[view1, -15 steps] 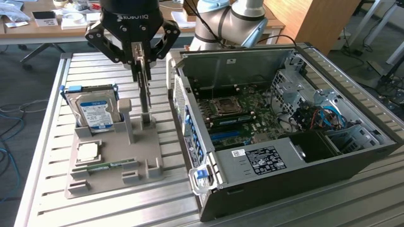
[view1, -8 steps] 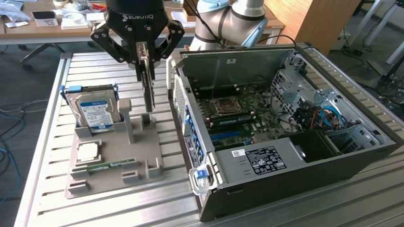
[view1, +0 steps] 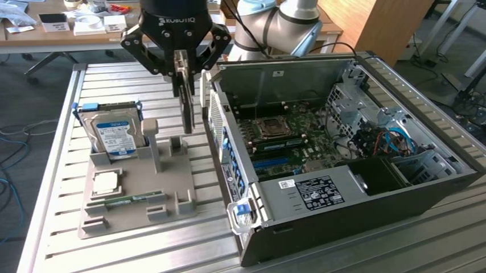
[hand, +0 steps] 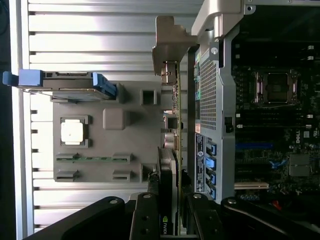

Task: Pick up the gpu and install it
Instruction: 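Pick up the gpu and move the gpu toward the slot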

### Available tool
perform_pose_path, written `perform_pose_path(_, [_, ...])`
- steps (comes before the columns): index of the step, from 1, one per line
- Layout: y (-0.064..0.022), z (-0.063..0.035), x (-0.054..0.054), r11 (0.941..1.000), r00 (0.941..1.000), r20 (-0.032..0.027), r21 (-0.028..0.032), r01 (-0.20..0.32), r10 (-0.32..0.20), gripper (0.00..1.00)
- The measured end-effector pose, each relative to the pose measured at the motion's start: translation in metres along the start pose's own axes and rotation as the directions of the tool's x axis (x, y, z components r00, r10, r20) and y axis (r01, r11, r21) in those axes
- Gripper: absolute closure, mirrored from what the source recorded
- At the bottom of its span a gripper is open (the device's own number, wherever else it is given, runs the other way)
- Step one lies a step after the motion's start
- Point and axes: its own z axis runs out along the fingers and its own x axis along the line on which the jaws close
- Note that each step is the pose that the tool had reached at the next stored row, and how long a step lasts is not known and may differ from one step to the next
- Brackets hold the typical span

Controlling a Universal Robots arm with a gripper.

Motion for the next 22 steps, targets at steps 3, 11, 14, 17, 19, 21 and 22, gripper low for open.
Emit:
perform_pose_path(3, [0.0002, 0.0002, -0.005, 1.0, 1.0, 0.0, 0.0, 0.0, 0.0, 0.73])
perform_pose_path(11, [0.0006, 0.0006, -0.021, 1.0, 1.0, 0.0, -0.0001, 0.0, 0.0, 0.73])
perform_pose_path(14, [0.0009, 0.0008, -0.029, 1.0, 1.0, 0.0, -0.0001, 0.0, 0.0, 0.73])
perform_pose_path(17, [0.0011, 0.0011, -0.038, 1.0, 1.0, 0.0001, -0.0003, 0.0, 0.0, 0.73])
perform_pose_path(19, [0.0013, 0.0013, -0.045, 1.0, 1.0, 0.0001, -0.0004, 0.0, 0.0, 0.73])
perform_pose_path(21, [0.0015, 0.0015, -0.052, 1.0, 1.0, 0.0, -0.0004, 0.0, 0.0, 0.73])
perform_pose_path(22, [0.0016, 0.0015, -0.055, 1.0, 1.0, -0.0001, -0.0004, 0.0, 0.0, 0.73])
